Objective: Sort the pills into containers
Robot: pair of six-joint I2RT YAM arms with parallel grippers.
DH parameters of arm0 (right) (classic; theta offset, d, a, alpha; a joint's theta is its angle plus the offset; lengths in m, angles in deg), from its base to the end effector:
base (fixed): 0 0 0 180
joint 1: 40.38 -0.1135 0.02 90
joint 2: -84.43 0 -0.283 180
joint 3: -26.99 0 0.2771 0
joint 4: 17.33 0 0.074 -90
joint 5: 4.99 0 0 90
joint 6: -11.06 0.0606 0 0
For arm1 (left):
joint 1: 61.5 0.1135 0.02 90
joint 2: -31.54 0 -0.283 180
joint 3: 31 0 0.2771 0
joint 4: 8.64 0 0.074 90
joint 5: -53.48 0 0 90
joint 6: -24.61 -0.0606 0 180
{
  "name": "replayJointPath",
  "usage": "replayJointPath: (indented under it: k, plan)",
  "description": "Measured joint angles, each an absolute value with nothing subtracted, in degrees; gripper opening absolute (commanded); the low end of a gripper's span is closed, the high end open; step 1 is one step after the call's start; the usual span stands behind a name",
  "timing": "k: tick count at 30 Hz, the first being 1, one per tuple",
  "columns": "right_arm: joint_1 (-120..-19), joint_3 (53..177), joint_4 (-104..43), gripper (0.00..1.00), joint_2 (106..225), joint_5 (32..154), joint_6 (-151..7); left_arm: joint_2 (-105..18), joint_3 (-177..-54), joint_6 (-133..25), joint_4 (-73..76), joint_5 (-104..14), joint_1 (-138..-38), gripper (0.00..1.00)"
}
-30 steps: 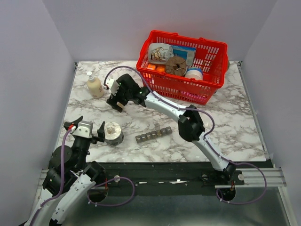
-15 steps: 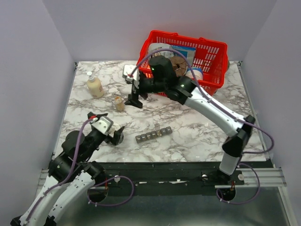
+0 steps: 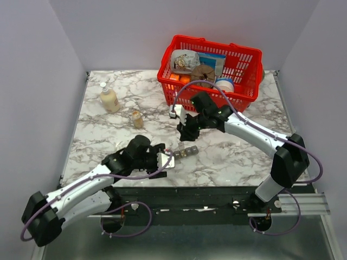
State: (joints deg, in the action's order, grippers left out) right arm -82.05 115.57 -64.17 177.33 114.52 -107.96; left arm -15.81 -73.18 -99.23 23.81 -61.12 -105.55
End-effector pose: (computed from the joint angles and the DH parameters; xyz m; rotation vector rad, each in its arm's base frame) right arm 0.2716 0.2817 0.2765 -1.5893 1.8510 0.7303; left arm 0.1309 -0.1617 0.2179 1.5700 1.5664 -0.5754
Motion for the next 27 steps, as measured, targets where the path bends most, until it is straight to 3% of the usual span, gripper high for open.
replayJointPath:
  k: [16, 27]
  plan:
    - [-79.91, 115.74, -60.21, 0.32, 182.91, 111.29, -106.93, -40.01, -74.71, -104.61, 13.16, -49.97, -108.39, 0.77]
    - [-79.32, 116.86, -59.42, 0.32, 189.33, 110.90, -105.99, -45.67, -76.96, -104.89, 12.44, -48.99, -108.37, 0.49]
